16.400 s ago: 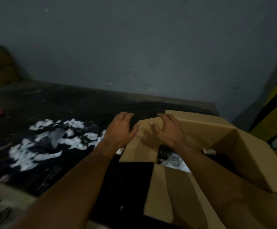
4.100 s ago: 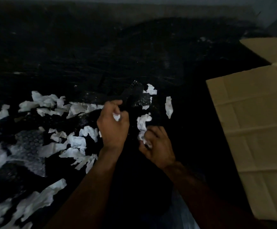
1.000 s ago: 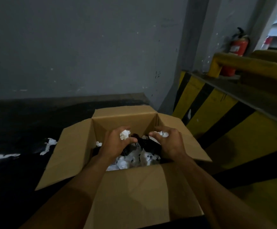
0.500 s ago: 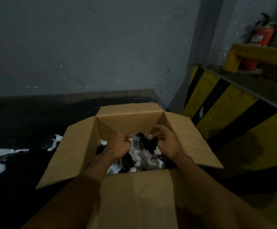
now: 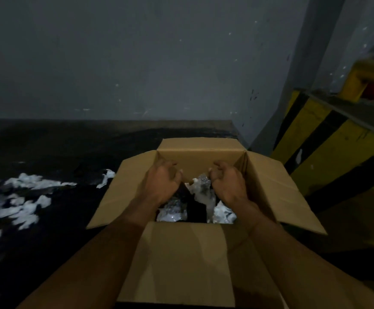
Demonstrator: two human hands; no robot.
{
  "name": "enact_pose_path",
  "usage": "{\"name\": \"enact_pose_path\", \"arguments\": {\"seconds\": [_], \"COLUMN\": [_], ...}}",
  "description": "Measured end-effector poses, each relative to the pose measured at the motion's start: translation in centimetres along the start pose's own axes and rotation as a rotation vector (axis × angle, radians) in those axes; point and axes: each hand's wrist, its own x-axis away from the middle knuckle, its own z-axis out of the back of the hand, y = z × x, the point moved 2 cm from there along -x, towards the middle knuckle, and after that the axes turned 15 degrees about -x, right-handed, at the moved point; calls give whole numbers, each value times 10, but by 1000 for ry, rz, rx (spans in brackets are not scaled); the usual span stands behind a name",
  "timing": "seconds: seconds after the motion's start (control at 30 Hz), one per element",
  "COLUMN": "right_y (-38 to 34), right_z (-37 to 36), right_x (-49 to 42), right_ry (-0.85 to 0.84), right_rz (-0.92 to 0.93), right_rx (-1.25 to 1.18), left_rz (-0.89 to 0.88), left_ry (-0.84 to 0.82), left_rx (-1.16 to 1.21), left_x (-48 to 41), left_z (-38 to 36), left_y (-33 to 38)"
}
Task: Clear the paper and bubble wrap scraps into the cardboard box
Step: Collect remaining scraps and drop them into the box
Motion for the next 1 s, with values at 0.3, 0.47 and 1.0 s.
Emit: {"name": "enact_pose_path", "arguments": {"seconds": [0.3,0.47,1.0], "right_y": [-61,-106,-252], "right_z": [-68,-124,-413], "right_x": [21,40,163], "right_ry": [-68,-101,-348], "right_rz": [98,166,319], "right_rx": [129,162,140], "left_rz": [24,26,289], "left_ry": [107,164,166], "left_rx": [-162,-239,-365], "left_x": [31,57,201], "left_z": [59,95,205], "left_y": [-64,-120,-417]}}
